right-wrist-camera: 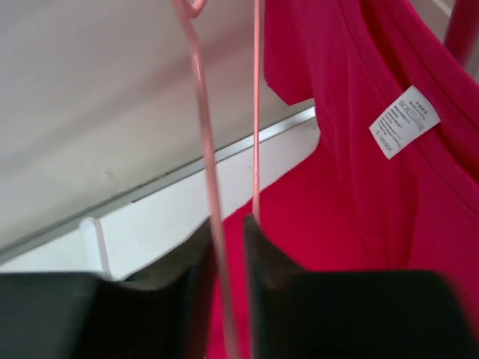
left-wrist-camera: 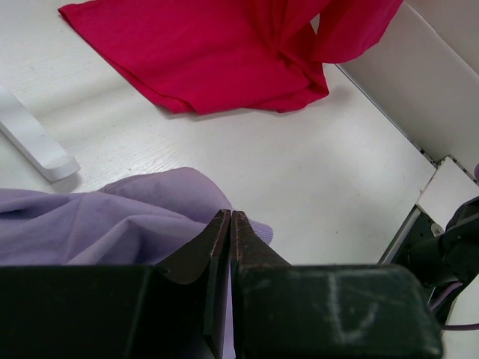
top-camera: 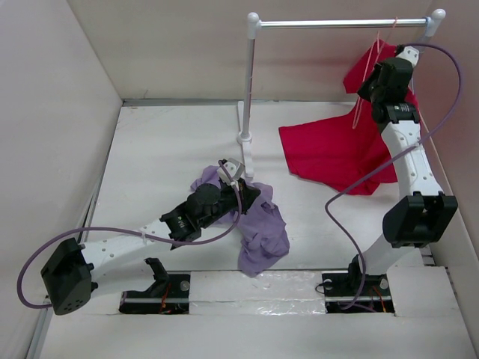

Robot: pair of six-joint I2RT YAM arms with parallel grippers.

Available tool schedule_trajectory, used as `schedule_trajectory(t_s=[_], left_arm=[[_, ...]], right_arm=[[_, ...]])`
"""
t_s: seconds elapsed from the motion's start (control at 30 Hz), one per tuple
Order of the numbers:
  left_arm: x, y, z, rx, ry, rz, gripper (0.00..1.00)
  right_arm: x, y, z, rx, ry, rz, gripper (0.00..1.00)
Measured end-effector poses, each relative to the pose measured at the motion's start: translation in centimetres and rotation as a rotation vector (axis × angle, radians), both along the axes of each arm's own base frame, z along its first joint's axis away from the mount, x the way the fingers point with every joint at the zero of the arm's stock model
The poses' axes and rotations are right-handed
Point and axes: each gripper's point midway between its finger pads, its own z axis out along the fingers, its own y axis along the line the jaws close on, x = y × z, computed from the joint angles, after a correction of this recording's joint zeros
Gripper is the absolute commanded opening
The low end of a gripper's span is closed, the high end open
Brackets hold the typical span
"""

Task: Place the t-shirt on the hanger
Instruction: Pick up the hanger from the clothesline, then place the T-shirt on the hanger.

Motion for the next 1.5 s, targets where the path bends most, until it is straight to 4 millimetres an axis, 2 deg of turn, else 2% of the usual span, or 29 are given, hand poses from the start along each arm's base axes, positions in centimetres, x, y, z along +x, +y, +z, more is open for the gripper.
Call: schedule_trajectory(t_s=[0.03,0.13,0.27,0.37,0.47,0.63,0.73,0.93,1.03,1.2,1.33,1.4,1.5], left_arm=[[0.0,0.0,0.0,0.0,0.0,0.0,0.0],[0.0,0.0,0.0,0.0,0.0,-0.003,0.0],[-0.1,-0.1,0.0,0.0,0.001,-0.006,0.0],[-0.1,-0.1,-0.1,0.002,0.003,-0.007,0.0],[0.0,-0.2,-0.3,0.005,0.005,-0.007,0.0],[0.1,-0.3,-0.7,0.013,0.01,-0.006,0.0],[0.1,-0.3,-0.7,0.014,0.011,-0.006,0.0],[0.9,0.2,-0.7,0.008,0.015,0.012,0.0],[2.3,1.2,-0.5,-0.012,0.022,0.042,0.0],[3.7,2.3,-0.5,-0.031,0.038,0.084,0.0],[4.4,2.5,-0.7,-0.042,0.06,0.101,0.0],[5.4,2.8,-0.9,-0.05,0.074,0.129,0.0],[7.6,3.0,-0.9,-0.052,0.093,0.171,0.0]], right_arm=[[0.0,0.0,-0.1,-0.003,0.003,0.0,0.08],[-0.1,-0.1,0.5,-0.013,-0.031,-0.003,0.0],[-1.2,0.1,1.6,-0.029,-0.07,-0.001,0.0],[-1.8,0.2,3.6,-0.046,-0.131,0.001,0.0],[-3.3,0.3,5.6,-0.072,-0.209,0.016,0.0],[-5.4,1.4,7.7,-0.091,-0.296,0.078,0.0],[-6.1,2.2,6.6,-0.083,-0.308,0.123,0.0],[-9.0,5.1,0.2,-0.002,-0.229,0.247,0.0],[-11.4,8.2,-1.6,0.031,-0.209,0.34,0.0],[-16.5,14.9,-2.3,0.071,-0.219,0.555,0.0],[-22.1,18.9,-3.7,0.124,-0.177,0.749,0.0],[-25.8,20.4,-4.9,0.157,-0.129,0.846,0.0],[-30.6,21.4,-5.4,0.202,-0.076,0.941,0.0]])
